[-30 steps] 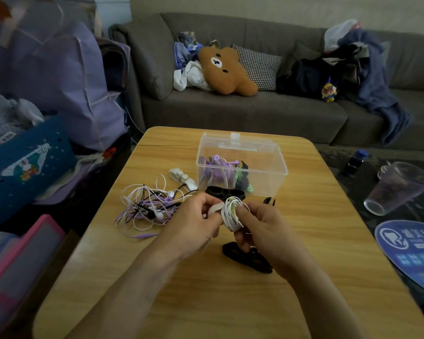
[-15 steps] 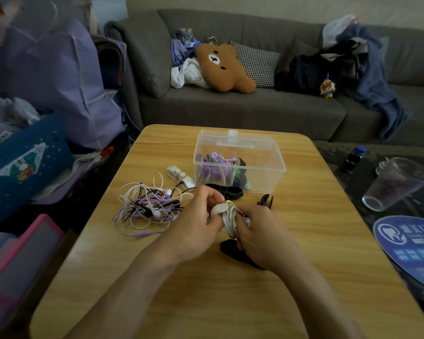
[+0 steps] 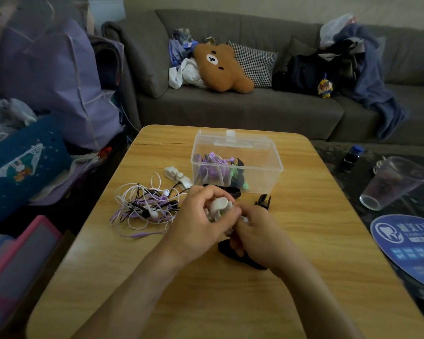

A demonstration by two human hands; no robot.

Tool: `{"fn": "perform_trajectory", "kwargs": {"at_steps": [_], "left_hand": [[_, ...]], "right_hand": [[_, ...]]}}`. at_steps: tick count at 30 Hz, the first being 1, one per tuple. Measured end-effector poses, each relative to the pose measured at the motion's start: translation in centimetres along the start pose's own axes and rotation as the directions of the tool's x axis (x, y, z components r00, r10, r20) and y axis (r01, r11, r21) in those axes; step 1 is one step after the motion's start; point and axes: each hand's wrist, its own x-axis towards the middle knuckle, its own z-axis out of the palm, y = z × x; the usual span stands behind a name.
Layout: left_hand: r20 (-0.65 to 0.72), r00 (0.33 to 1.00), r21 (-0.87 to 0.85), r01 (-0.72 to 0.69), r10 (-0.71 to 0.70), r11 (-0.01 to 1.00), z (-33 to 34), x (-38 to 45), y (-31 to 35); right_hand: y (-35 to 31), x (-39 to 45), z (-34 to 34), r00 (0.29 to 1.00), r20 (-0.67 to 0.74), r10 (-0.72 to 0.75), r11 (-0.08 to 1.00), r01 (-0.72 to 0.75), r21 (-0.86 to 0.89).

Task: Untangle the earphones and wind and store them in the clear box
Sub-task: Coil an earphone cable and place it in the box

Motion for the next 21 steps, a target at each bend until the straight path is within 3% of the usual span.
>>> {"fn": "perform_trajectory", "kwargs": {"at_steps": [3, 5, 10, 14, 18, 21], "left_hand": [[-0.095, 0.995, 0.012, -0.024, 0.025, 1.000, 0.3, 0.2, 0.1], [-0.128, 0.990, 0.069, -0.059, 0.067, 0.996, 0.5, 0.1, 0.2], [-0.142, 0.949, 0.193, -0.252, 0.282, 0.948, 1.9, -0.6, 0.3], [-0.165, 0.927, 0.184, -0.306, 0.336, 0.934, 2.4, -0.6, 0.4], [-0.200, 0.967, 0.173, -0.126, 0.160, 0.977, 1.5, -0.2, 0.0], [-0.023, 1.000, 0.127, 0.008, -0.005, 0.992, 0.4, 0.5, -0.8]], "right_hand": [[-0.4, -0.1, 0.1, 0.989, 0.141, 0.040, 0.936, -0.087, 0.342], [-0.5, -0.1, 0.4, 0.985, 0.173, 0.015, 0.904, -0.087, 0.418], [0.1, 0.2, 0.6, 0.998, 0.054, -0.040, 0.972, 0.026, 0.232], [0.7, 0.6, 0.5, 0.980, -0.187, -0.075, 0.974, 0.111, 0.196], [1.1, 1.2, 0.5, 0.896, -0.414, -0.158, 0.982, 0.188, 0.032], [1.7, 1.5, 0.6, 0.794, -0.475, -0.378, 0.924, 0.293, -0.246]]}}
